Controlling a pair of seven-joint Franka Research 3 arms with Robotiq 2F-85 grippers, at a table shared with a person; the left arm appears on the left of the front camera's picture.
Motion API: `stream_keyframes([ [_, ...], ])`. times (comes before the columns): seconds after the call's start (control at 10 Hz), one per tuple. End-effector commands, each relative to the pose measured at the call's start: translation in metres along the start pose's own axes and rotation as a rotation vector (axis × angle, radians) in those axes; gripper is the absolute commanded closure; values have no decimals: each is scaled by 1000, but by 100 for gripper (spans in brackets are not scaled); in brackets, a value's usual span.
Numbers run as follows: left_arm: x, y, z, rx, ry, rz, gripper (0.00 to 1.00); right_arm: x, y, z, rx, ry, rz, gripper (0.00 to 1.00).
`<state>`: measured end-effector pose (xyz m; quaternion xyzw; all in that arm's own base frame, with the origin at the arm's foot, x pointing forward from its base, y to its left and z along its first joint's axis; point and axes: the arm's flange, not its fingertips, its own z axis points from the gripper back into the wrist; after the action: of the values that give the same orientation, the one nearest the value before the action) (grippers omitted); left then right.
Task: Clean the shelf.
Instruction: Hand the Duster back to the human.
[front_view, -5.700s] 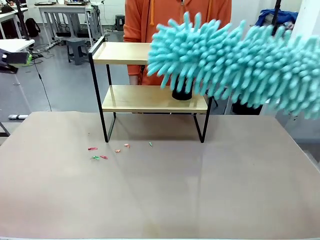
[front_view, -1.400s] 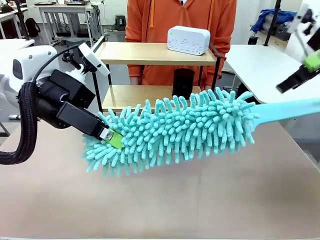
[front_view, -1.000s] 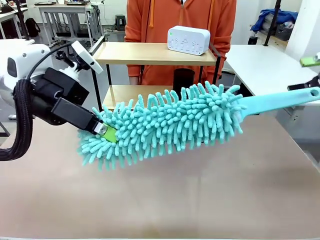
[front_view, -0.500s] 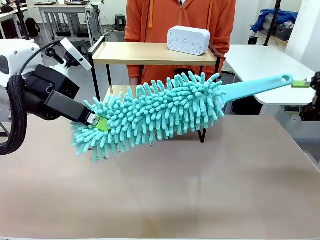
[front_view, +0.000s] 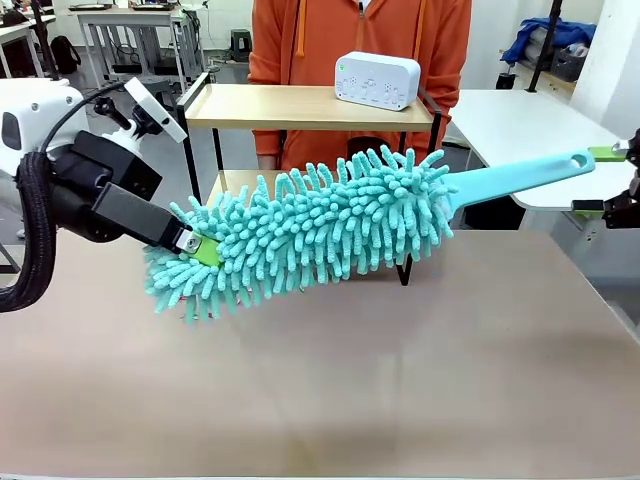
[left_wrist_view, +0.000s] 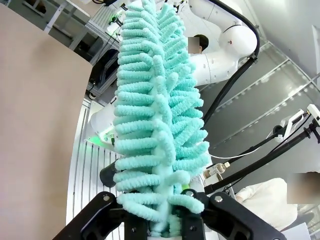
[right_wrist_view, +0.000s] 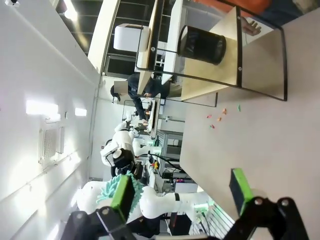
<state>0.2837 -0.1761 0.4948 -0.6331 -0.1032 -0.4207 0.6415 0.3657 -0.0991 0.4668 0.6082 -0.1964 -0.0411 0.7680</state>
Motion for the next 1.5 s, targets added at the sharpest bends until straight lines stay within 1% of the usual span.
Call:
stream_keyframes([
  [0.0,1,-3,0,-2,1,-10,95,0,0,1,-4,14,-4,0],
  [0.1,0,0,0,0,0,0,83,0,0,1,-4,14,-4,0],
  [0.2,3,-8,37,178,-131,-6,83,0,0,1,-4,14,-4,0],
  [0.3,0,-22,80,264,-288,-36,83,0,0,1,-4,14,-4,0],
  [0.4,-10,-42,122,323,-439,-97,83,0,0,1,-4,14,-4,0],
  [0.5,-24,-63,154,342,-564,-170,83,0,0,1,-4,14,-4,0],
  [0.7,-61,-98,192,419,-770,-249,83,0,0,1,-4,14,-4,0],
  [0.8,-76,-104,201,473,-828,-188,83,0,0,1,-4,14,-4,0],
  [1.0,-97,-95,212,518,-880,-7,83,0,0,1,-4,14,-4,0],
  [1.1,-108,-85,218,535,-910,175,83,0,0,1,-4,14,-4,0],
  [1.2,-116,-78,222,514,-944,290,83,0,0,1,-4,14,-4,0],
  [1.3,-122,-72,226,562,-965,406,83,0,0,1,-4,14,-4,0],
  [1.4,-125,-64,227,566,-950,479,83,0,0,1,-4,14,-4,0],
])
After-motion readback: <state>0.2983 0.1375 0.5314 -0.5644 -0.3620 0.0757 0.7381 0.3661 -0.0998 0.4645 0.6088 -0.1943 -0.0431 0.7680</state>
